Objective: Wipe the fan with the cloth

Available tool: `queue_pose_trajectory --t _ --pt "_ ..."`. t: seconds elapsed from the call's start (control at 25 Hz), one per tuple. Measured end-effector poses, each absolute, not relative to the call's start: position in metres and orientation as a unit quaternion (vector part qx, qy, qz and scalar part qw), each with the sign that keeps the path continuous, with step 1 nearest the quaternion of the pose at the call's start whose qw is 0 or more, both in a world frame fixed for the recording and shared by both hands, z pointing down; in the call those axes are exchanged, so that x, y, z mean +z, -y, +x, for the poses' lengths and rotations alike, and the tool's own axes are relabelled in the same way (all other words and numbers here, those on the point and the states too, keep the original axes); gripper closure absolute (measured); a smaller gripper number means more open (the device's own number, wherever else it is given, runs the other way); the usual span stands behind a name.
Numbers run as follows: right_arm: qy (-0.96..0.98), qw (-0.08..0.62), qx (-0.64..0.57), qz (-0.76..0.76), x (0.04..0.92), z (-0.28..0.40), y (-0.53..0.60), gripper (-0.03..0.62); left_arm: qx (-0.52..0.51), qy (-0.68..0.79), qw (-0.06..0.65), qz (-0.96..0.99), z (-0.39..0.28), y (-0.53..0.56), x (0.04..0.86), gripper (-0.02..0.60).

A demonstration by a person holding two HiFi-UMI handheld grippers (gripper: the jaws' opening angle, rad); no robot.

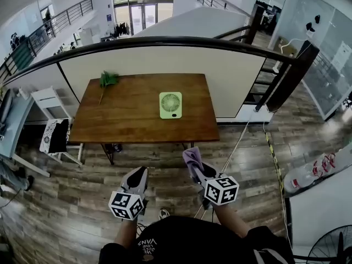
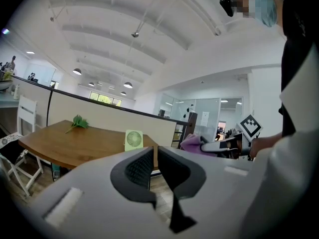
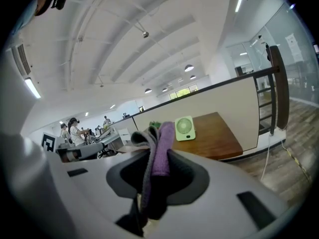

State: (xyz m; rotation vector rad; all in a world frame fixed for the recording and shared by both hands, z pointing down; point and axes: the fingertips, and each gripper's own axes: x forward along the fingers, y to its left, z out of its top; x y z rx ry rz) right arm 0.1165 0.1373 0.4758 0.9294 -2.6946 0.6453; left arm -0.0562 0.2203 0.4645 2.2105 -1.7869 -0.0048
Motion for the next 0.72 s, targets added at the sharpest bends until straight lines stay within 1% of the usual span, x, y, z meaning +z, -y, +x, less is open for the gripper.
queue_pose_trajectory --t 0.24,0.36,0.72 --pt "0.902 0.104 0.236 0.346 0.483 0.097 -0.126 0.499 0.007 0.595 0.159 0.788 -0.082 -0.203 0.471 0.566" --pt "0.898 0.112 0.241 0.35 0.489 0.093 -0.122 0.499 0.005 0.59 0.168 0.79 -0.092 -0.194 0.477 0.566" --pt "0.896 0.131 0.25 0.342 0.502 0.085 -0.061 0.499 -0.002 0.576 0.198 0.793 -0.089 -0.135 0.496 0.565"
